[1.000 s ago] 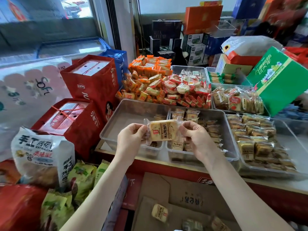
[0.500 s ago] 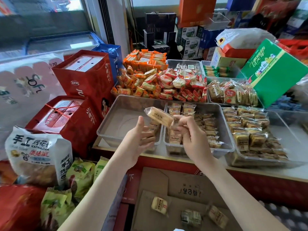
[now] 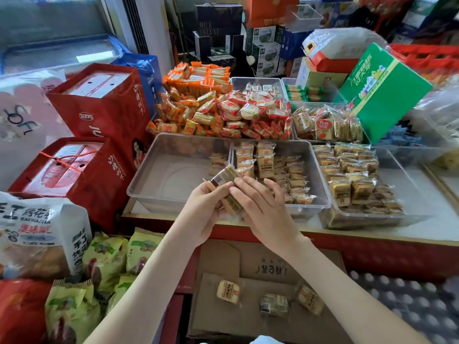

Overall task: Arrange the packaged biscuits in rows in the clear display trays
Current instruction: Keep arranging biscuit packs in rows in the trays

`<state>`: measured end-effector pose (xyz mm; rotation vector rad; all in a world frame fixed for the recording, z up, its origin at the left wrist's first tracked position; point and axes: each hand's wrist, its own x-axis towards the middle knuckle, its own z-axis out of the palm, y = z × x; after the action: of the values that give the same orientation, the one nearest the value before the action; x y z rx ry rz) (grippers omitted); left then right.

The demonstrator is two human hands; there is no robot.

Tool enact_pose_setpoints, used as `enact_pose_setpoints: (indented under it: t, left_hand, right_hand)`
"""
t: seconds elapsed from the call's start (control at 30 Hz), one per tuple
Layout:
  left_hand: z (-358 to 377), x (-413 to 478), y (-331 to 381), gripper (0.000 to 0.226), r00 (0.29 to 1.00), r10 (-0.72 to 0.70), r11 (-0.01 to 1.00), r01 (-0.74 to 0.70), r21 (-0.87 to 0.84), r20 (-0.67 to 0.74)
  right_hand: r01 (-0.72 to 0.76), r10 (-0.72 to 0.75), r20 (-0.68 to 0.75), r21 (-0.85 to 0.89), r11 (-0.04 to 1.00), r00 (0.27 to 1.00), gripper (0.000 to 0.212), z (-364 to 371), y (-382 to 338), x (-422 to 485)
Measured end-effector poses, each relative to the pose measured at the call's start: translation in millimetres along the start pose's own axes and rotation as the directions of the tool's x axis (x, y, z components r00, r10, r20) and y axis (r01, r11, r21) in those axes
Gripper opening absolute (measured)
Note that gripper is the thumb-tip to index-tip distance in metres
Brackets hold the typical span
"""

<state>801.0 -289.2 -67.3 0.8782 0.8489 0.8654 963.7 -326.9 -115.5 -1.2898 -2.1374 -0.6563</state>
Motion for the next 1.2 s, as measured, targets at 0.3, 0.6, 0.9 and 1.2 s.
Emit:
enact_pose_setpoints:
  t: [0.3,0.6,0.9,1.2]
  left_hand:
    - [4.2,12.4,-19.5,0.055,0.989,0.093,0.941,-0.124,0.315,0.111]
    - [29.2,44.4,-26.9,0.028,0.998,0.011,0.96,-0.029,0.277,0.066]
    - [43.5,99.4,-48.9,0.035,0.998,-0.025,0.664,-0.029,0.747,0.06]
    - [71.0,189.9,-97.8,0.047,0.971,0.032,0.147,-0.241,0.959,0.239]
  right_hand:
    - [-0.653,0.57,0.442,0.72,0.236,0.693,0.026,-39.4,24.1,6.7]
    - [-0.661,0.31,0.843,0.538,-0.524,0.44,0.042,-33.9,76.4,0.7]
    - [-0.828,0.569,0.751,0.524,-0.202,0.336,0.024,-14.0,166.0,-24.0]
    - [-0.93,0.521,0.82,0.347,-0.124,0.237,0.04,26.6,225.4,-57.0]
